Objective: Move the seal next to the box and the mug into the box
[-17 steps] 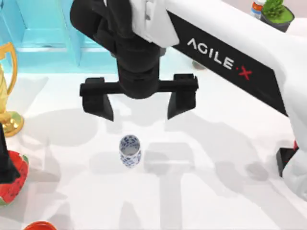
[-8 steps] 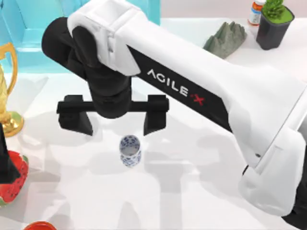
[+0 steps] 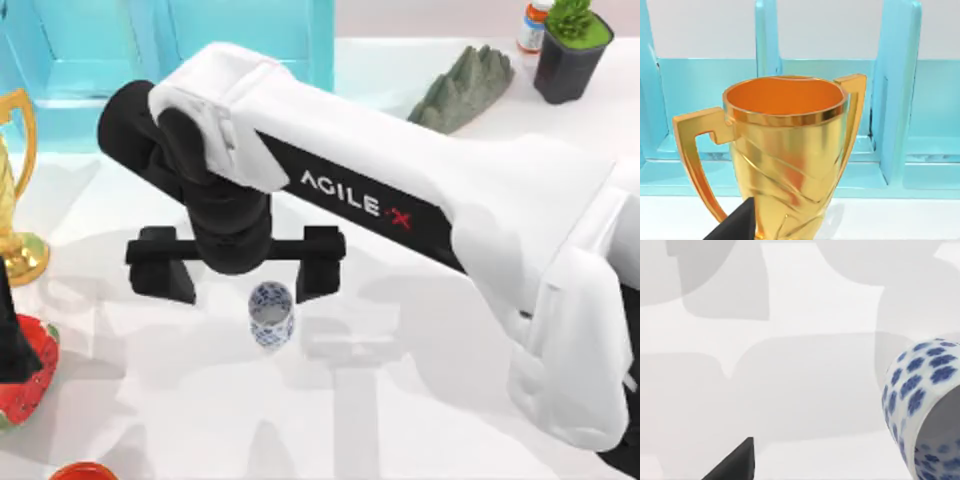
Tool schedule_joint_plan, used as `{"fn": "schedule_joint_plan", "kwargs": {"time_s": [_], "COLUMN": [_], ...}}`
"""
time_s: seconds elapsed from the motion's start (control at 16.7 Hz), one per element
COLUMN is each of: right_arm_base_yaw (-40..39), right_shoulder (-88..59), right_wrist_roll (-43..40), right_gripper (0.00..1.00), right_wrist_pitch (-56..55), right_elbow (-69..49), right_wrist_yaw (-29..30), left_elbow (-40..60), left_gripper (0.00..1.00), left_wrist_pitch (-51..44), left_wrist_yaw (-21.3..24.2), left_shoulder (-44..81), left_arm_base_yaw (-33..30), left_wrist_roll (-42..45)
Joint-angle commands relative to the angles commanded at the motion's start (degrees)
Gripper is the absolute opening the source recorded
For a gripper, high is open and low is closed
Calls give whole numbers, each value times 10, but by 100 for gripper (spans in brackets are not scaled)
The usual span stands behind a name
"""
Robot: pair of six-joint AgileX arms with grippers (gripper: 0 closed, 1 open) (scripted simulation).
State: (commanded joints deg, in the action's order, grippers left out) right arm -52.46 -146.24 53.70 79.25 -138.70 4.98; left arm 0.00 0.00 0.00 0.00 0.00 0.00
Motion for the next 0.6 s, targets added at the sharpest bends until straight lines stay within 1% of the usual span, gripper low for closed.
{"fn": "schedule_joint_plan", "kwargs": {"time_s": [0.24, 0.54, 0.6], "right_arm_base_yaw": [1, 1, 1], "right_shoulder": [9, 10, 10], "right_wrist_roll": [-1, -1, -1], "right_gripper": [100, 100, 92], "right_wrist_pitch": [-84, -94, -94], "right_elbow": [92, 102, 102], "right_wrist_yaw": [0, 0, 0], "left_elbow": [0, 0, 0], "left_gripper": [100, 100, 100], "left_wrist_pitch": [0, 0, 0], "left_wrist_yaw": [0, 0, 0], "left_shoulder": [0, 0, 0], "left_arm_base_yaw": [0, 0, 0], "left_wrist_roll": [0, 0, 0]}}
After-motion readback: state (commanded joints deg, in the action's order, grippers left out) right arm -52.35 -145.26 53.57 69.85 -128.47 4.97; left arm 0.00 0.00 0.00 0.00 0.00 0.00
